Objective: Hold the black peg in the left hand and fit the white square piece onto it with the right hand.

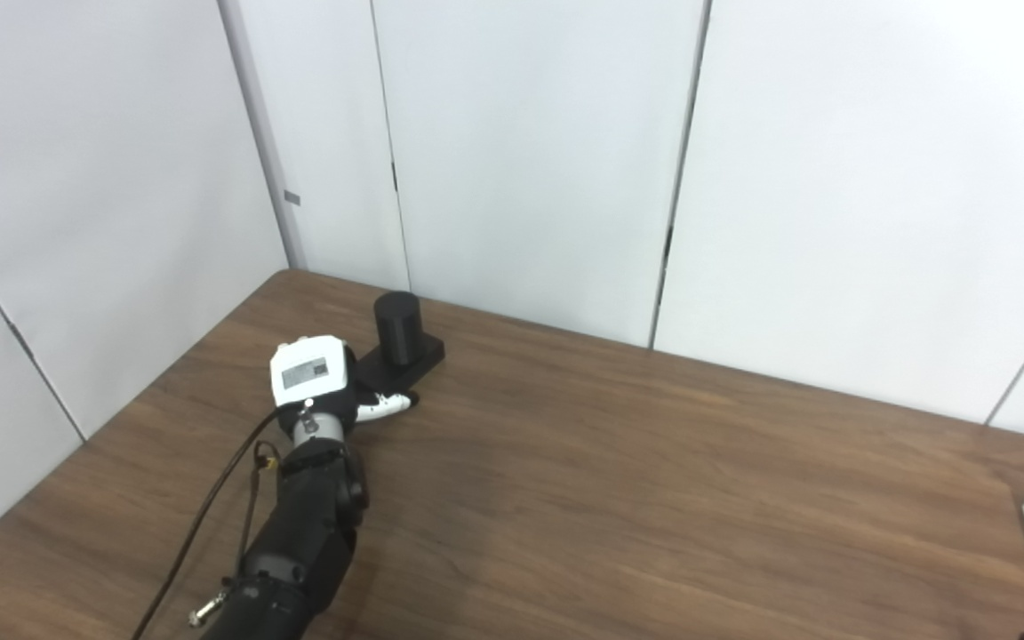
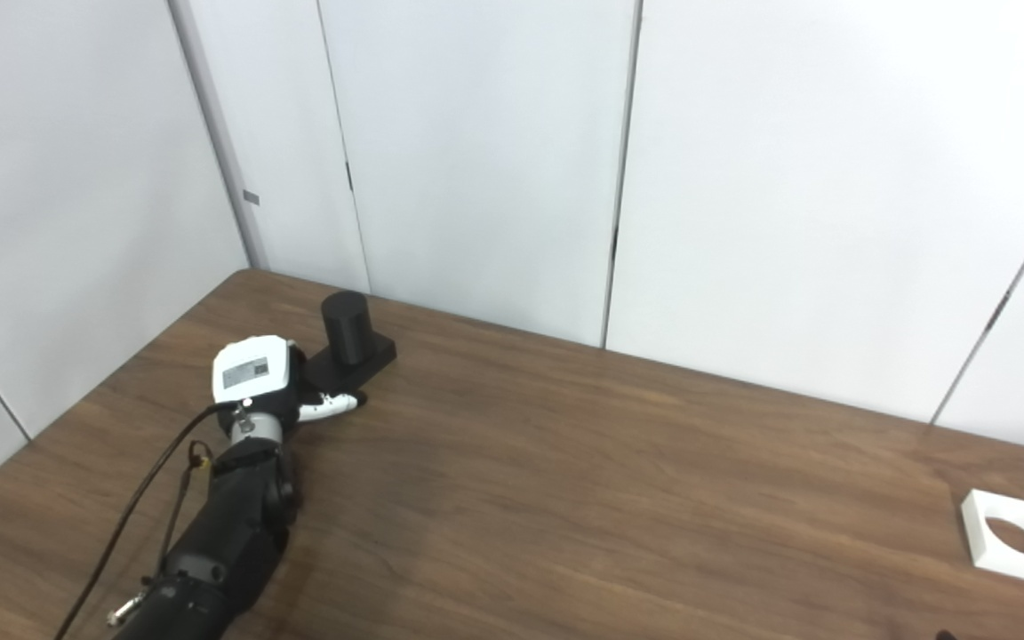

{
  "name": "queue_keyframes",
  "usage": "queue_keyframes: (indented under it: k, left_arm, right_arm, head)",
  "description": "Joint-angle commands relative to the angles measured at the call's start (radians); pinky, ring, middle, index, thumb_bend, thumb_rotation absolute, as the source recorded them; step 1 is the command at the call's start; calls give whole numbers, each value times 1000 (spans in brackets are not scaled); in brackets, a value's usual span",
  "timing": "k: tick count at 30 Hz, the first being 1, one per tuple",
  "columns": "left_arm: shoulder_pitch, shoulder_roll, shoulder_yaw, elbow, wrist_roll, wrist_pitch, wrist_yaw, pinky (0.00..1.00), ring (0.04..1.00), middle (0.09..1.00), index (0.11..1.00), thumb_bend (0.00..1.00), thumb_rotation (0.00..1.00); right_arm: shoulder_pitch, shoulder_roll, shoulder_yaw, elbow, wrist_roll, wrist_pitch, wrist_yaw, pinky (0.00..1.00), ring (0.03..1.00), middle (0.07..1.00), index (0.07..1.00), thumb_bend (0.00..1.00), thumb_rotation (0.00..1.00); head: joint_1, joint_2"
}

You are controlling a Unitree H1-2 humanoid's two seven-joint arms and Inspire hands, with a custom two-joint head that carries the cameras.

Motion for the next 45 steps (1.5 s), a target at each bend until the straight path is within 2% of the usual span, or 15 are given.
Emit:
queue_keyframes:
  k: [1, 2, 3, 6, 13, 19, 25, 29, 36, 45]
  left_arm:
    - [-30, 28, -5, -33, -40, -27, 74, 865, 857, 792, 497, 820, 358]
    - [-26, 28, -4, -37, -64, -40, 93, 864, 847, 775, 487, 644, 194]
    - [-23, 29, -4, -40, -86, -52, 110, 868, 843, 765, 483, 585, 134]
    - [-14, 34, -11, -44, -131, -72, 140, 868, 832, 739, 479, 530, 65]
    - [-6, 48, -43, -54, -177, -69, 157, 858, 828, 717, 480, 522, 50]
    - [20, 38, -51, -113, -222, -54, 134, 856, 845, 723, 482, 522, 49]
    - [92, 21, -67, -233, -263, -64, 110, 835, 828, 741, 481, 520, 48]
    - [158, 0, -90, -354, -286, -63, 68, 816, 832, 758, 482, 517, 51]
    - [252, -16, -166, -517, -319, -135, -27, 716, 825, 770, 484, 513, 51]
    - [351, -58, -274, -629, -302, -212, -103, 697, 804, 771, 485, 514, 52]
  right_arm:
    - [-14, 0, -5, -20, -1, -14, 4, 979, 962, 934, 889, 391, 638]
    - [-14, -1, -5, -18, 2, -17, 5, 992, 967, 934, 892, 381, 631]
    - [-15, -1, -5, -17, 4, -19, 5, 995, 967, 935, 895, 382, 630]
    - [-14, -1, -5, -16, 4, -20, 5, 983, 962, 933, 892, 391, 629]
    - [-21, 0, -6, -11, -2, -17, 2, 968, 949, 922, 884, 399, 637]
    - [-27, 3, -4, -7, -2, -11, 1, 999, 967, 931, 891, 391, 639]
    - [-33, 5, 2, -6, -9, -10, 1, 1000, 985, 942, 897, 378, 637]
    - [-34, 6, 5, -11, -5, -2, 4, 1000, 981, 946, 906, 370, 641]
    - [-40, 10, 11, -13, -27, 0, -2, 1000, 983, 946, 903, 382, 628]
    - [-44, 24, 23, -36, -46, 17, -7, 1000, 998, 953, 906, 352, 586]
  head:
    - [-2, 2]
    - [-2, 2]
    - [-2, 2]
    - [-2, 2]
    - [1, 4]
    - [-11, 6]
    - [-38, 15]
    - [-51, 22]
    - [-83, 41]
    - [-156, 83]
